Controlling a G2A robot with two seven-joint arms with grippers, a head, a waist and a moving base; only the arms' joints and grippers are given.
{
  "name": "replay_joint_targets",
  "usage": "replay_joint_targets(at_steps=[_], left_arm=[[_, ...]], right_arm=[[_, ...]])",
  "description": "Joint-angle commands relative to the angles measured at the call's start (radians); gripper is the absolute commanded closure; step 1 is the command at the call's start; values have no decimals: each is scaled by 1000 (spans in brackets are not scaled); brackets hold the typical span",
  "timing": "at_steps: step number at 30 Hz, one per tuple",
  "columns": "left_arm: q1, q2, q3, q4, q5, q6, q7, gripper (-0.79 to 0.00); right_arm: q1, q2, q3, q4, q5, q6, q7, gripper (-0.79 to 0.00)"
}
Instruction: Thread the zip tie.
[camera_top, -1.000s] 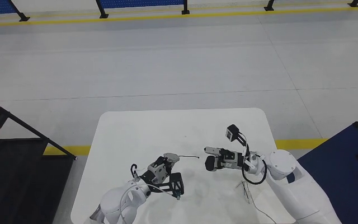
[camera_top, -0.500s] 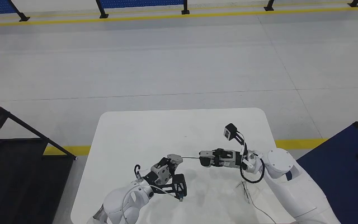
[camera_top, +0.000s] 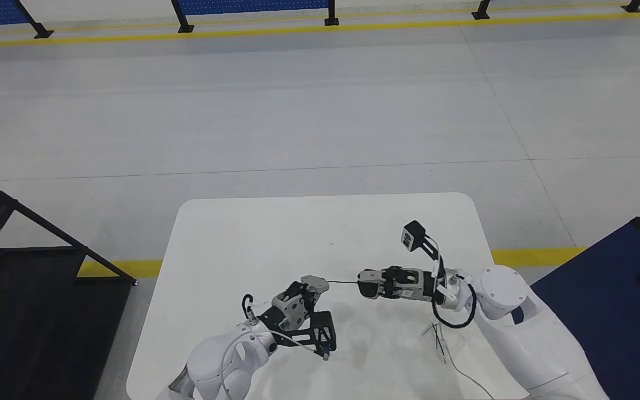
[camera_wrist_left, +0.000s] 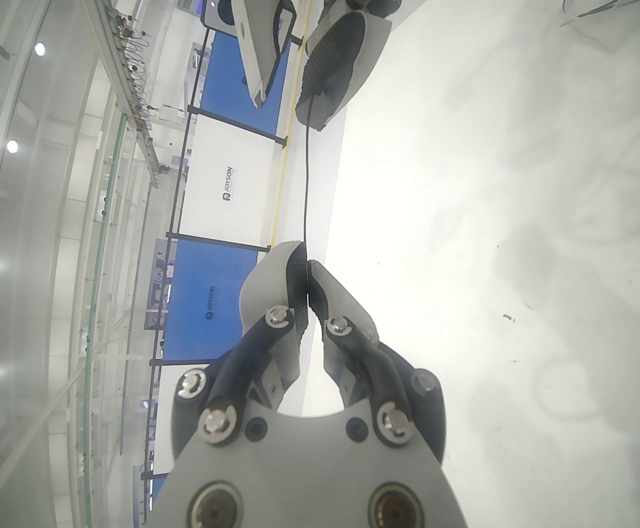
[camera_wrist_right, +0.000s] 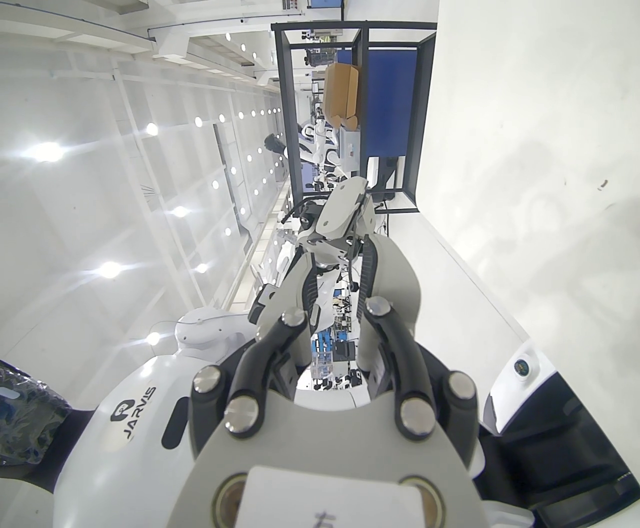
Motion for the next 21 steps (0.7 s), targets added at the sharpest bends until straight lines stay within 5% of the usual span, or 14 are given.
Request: replay_joint_targets(at_steps=[1, 9, 21], left_arm=[[0, 0, 0, 0, -3, 0, -3, 0], [-1, 1, -1, 2, -14, -1, -15, 0], [-7, 3, 6, 6, -16, 0, -15, 0]], right_arm=[[-3, 0, 2, -3, 1, -1, 1, -160], [-11, 1, 12, -13, -4, -5, 5, -31], [-12, 1, 15, -9, -7, 1, 14, 0]])
